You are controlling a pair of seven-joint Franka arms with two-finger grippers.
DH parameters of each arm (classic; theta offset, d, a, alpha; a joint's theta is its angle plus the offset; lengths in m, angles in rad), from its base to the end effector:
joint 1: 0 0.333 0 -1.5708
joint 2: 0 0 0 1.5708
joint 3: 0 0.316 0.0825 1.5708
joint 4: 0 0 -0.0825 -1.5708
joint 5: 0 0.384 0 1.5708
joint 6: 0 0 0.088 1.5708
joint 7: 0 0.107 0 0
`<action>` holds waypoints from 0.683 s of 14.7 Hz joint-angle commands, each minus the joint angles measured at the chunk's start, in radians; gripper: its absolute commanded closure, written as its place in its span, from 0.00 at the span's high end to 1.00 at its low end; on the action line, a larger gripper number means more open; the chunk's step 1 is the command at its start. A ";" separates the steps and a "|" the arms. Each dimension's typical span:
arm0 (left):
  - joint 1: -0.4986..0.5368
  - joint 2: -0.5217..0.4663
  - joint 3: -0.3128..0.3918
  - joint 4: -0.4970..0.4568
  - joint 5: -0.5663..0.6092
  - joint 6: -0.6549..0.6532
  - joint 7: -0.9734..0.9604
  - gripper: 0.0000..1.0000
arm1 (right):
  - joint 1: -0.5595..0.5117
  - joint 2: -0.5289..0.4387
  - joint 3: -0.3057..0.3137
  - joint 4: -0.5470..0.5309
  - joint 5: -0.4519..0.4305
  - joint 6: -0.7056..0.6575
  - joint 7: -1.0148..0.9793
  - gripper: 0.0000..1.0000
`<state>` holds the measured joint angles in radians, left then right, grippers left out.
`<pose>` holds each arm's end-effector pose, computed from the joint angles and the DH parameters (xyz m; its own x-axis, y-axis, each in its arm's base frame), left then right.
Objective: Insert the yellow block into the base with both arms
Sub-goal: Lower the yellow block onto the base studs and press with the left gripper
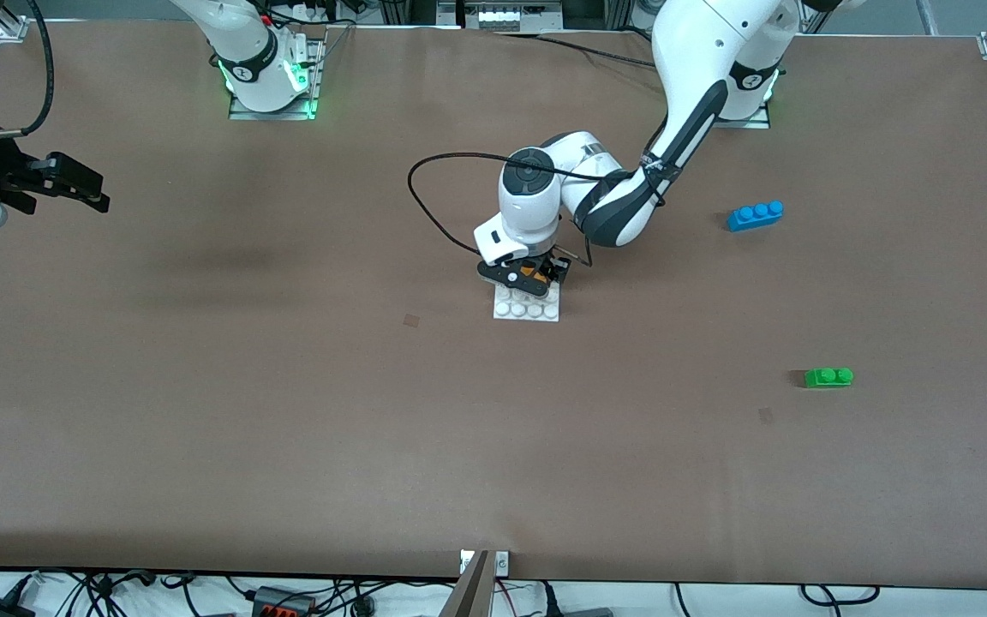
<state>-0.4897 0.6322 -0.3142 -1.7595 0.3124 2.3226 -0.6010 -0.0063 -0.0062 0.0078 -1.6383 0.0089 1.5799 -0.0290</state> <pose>0.4736 -0.4590 0.2187 0.9336 -0.3582 -0.0028 -0.3579 -0.9326 -0.0472 0.5512 0.0018 0.5969 0.9982 0.0304 -0.0519 0.0299 -0.9995 -0.0104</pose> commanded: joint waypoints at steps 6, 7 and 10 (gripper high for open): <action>0.000 0.006 0.000 -0.003 0.028 0.009 -0.014 0.44 | 0.002 -0.001 -0.002 0.006 -0.009 -0.008 0.018 1.00; 0.002 0.011 0.000 -0.003 0.027 0.021 -0.025 0.44 | 0.002 -0.001 0.000 0.006 -0.009 -0.008 0.018 1.00; 0.003 0.023 0.001 -0.003 0.028 0.035 -0.034 0.44 | 0.002 -0.001 -0.002 0.006 -0.009 -0.008 0.018 1.00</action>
<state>-0.4890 0.6332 -0.3135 -1.7596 0.3125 2.3281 -0.6070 -0.0066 -0.0062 0.0074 -1.6383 0.0089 1.5799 -0.0279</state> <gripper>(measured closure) 0.260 0.000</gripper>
